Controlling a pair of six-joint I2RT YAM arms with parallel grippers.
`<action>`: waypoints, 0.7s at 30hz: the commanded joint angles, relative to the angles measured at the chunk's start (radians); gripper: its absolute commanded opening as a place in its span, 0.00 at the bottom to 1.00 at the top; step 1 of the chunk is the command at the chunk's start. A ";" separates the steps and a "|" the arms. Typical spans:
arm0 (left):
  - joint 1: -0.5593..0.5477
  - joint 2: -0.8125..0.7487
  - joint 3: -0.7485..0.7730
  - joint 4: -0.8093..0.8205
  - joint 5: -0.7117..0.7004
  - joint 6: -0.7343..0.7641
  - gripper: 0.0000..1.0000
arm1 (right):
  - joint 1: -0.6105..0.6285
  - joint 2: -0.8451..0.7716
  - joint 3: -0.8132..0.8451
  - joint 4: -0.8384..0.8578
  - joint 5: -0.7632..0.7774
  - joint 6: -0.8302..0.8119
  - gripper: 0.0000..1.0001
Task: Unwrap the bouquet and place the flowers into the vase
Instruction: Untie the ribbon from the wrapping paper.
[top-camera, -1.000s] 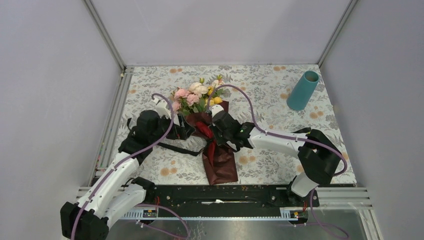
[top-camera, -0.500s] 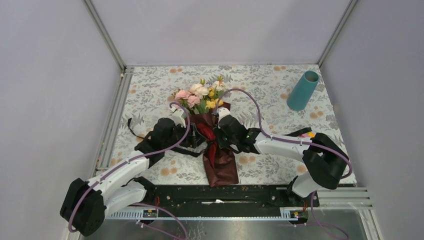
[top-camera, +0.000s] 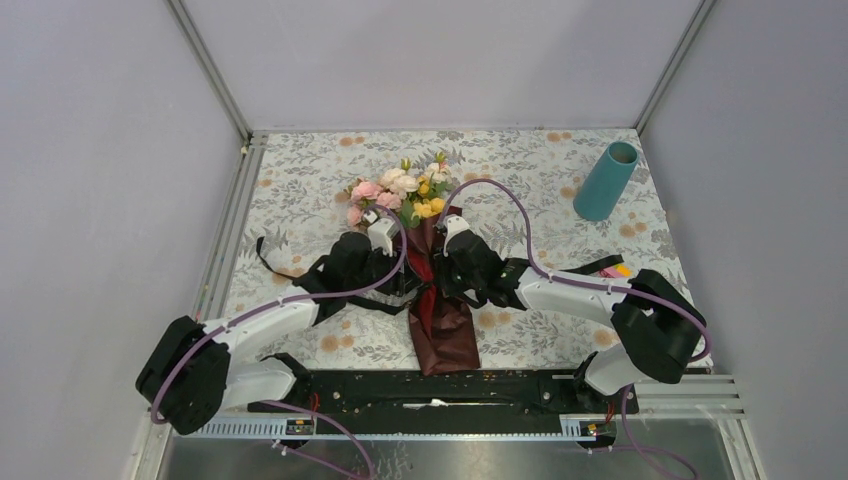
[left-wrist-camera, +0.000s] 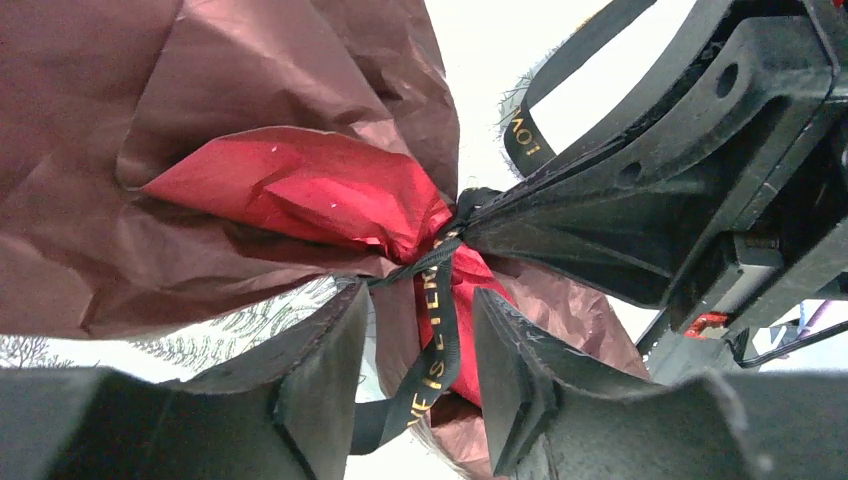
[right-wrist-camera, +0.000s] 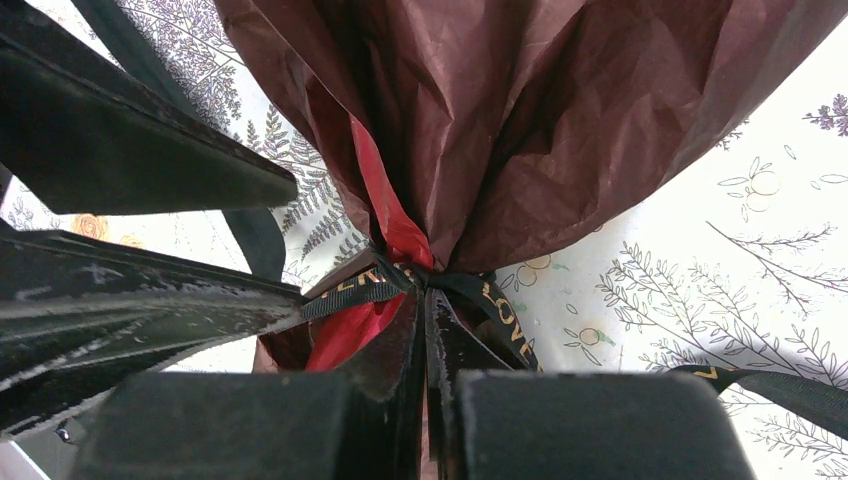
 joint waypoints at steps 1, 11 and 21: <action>-0.027 0.045 0.063 0.079 -0.015 0.041 0.45 | -0.010 -0.038 -0.007 0.035 -0.023 0.013 0.00; -0.066 0.136 0.100 0.079 -0.046 0.064 0.39 | -0.016 -0.030 -0.004 0.041 -0.039 0.022 0.00; -0.084 0.167 0.102 0.081 -0.065 0.067 0.23 | -0.023 -0.032 -0.005 0.041 -0.040 0.026 0.00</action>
